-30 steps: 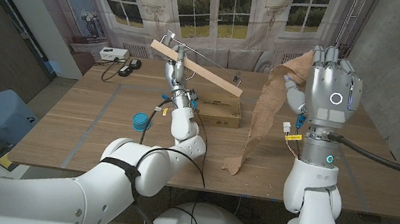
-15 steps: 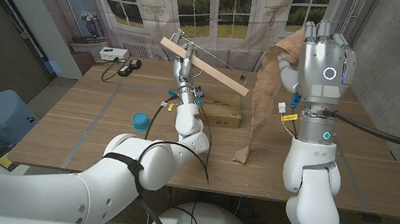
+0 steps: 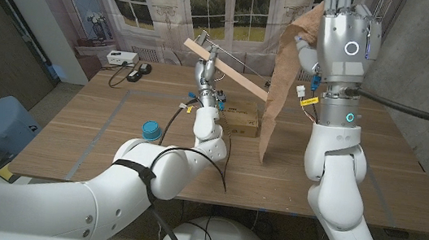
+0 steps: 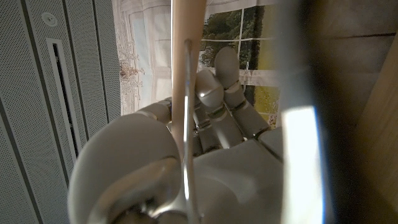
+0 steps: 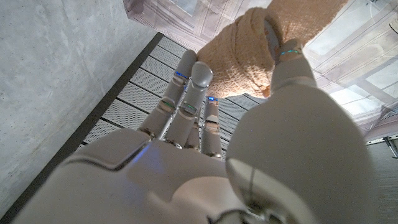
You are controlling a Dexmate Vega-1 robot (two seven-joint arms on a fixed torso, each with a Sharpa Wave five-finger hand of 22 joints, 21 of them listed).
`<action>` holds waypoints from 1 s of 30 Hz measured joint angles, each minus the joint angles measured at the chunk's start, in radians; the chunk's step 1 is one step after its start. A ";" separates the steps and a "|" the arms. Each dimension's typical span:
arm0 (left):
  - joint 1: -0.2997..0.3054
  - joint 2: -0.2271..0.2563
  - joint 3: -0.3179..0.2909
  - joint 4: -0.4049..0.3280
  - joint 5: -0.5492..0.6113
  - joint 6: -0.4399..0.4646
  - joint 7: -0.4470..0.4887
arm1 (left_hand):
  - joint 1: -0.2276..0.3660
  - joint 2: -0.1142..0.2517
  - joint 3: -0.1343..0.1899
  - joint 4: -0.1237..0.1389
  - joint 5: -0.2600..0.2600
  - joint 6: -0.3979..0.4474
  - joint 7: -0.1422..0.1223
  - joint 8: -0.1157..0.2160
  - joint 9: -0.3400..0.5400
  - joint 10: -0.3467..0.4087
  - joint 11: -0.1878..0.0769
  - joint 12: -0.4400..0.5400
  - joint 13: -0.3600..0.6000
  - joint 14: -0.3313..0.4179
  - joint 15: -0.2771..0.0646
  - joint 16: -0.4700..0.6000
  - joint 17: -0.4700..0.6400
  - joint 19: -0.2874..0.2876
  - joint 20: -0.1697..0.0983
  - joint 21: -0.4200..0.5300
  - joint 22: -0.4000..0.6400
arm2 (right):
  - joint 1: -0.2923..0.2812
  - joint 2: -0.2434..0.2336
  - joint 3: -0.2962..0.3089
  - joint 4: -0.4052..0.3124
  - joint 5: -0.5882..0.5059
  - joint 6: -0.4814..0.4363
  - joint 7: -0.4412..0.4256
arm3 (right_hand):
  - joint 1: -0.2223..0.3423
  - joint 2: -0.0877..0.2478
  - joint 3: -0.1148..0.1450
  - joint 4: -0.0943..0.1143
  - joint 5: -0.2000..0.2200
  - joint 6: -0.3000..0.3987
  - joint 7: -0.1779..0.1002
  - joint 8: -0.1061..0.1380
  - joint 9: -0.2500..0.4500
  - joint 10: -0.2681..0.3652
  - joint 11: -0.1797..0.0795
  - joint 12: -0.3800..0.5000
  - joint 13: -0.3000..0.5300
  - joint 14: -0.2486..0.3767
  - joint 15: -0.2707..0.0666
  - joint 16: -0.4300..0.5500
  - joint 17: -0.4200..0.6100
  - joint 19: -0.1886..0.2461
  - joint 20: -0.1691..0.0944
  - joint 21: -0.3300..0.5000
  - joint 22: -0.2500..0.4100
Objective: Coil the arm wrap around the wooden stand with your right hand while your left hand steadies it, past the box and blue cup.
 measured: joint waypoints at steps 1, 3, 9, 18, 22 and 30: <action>-0.001 0.000 0.004 0.000 0.003 0.002 0.005 | 0.000 0.000 0.000 0.000 0.000 -0.002 0.002 0.000 0.000 0.000 0.000 0.000 0.000 0.000 0.000 0.000 0.000 0.000 0.000 0.000 0.001 | 0.000 0.000 0.000 0.000 0.000 0.000 0.002 | 0.001 -0.001 0.000 0.000 0.000 0.000 0.000 -0.001 0.000 0.000 0.000 0.000 0.000 0.002 0.002 0.000 0.000 0.000 0.000 0.000 0.000; -0.001 0.001 0.011 0.000 0.019 0.014 0.025 | 0.000 0.000 0.001 0.001 0.000 -0.007 0.007 0.000 0.004 0.000 0.000 0.001 0.000 0.000 0.000 0.000 0.000 0.000 0.000 0.000 0.000 | 0.025 0.003 -0.001 0.005 -0.001 0.009 0.016 | 0.003 -0.003 -0.005 0.003 0.000 0.015 0.015 -0.005 -0.001 0.000 0.000 0.000 0.023 0.002 0.002 0.000 0.000 0.000 0.000 0.001 0.000; -0.002 -0.002 0.023 0.002 0.037 0.037 0.046 | -0.005 0.000 0.014 0.000 0.000 -0.015 0.015 0.011 0.020 -0.007 0.001 0.009 0.000 -0.005 0.005 0.000 0.000 0.000 0.000 0.000 -0.001 | 0.071 0.007 -0.006 0.015 -0.006 0.022 0.046 | 0.004 -0.004 -0.007 0.002 0.004 0.016 0.016 -0.002 -0.001 0.014 0.008 0.000 0.047 0.006 -0.002 -0.004 0.000 0.000 0.000 0.009 -0.005; 0.006 -0.023 0.028 0.004 0.067 0.047 0.048 | -0.005 0.000 0.023 0.001 0.000 -0.040 0.025 0.022 0.043 -0.012 0.009 0.021 0.000 -0.013 0.002 0.001 0.000 -0.004 0.004 0.000 -0.006 | 0.127 0.014 -0.013 0.028 -0.012 0.032 0.083 | 0.003 -0.003 -0.008 0.000 0.004 0.016 0.016 -0.001 0.000 0.014 0.008 0.000 0.047 0.009 -0.002 -0.008 0.000 -0.008 0.003 0.021 -0.011; 0.010 -0.023 0.054 0.005 0.108 0.053 0.081 | -0.005 0.000 0.023 0.001 0.000 -0.042 0.026 0.026 0.043 -0.011 0.011 0.021 0.000 -0.013 0.002 0.001 0.000 -0.004 0.004 0.000 -0.010 | 0.157 0.020 -0.018 0.033 -0.018 0.036 0.112 | 0.003 -0.003 -0.008 0.000 0.004 0.016 0.016 -0.001 0.003 0.015 0.009 0.000 0.047 0.010 -0.001 -0.011 0.000 -0.009 0.002 0.026 -0.014; 0.012 0.005 0.182 0.005 0.195 0.070 0.226 | -0.005 0.000 0.023 0.001 0.000 -0.042 0.026 0.026 0.043 -0.014 0.014 0.022 0.000 -0.013 0.002 0.001 -0.005 -0.009 0.006 0.000 -0.011 | 0.212 0.034 -0.032 0.043 -0.039 0.049 0.172 | 0.003 -0.003 -0.015 0.001 0.004 0.016 0.016 -0.001 0.003 0.015 0.009 0.000 0.057 0.015 -0.004 -0.011 0.000 -0.009 0.002 0.036 -0.023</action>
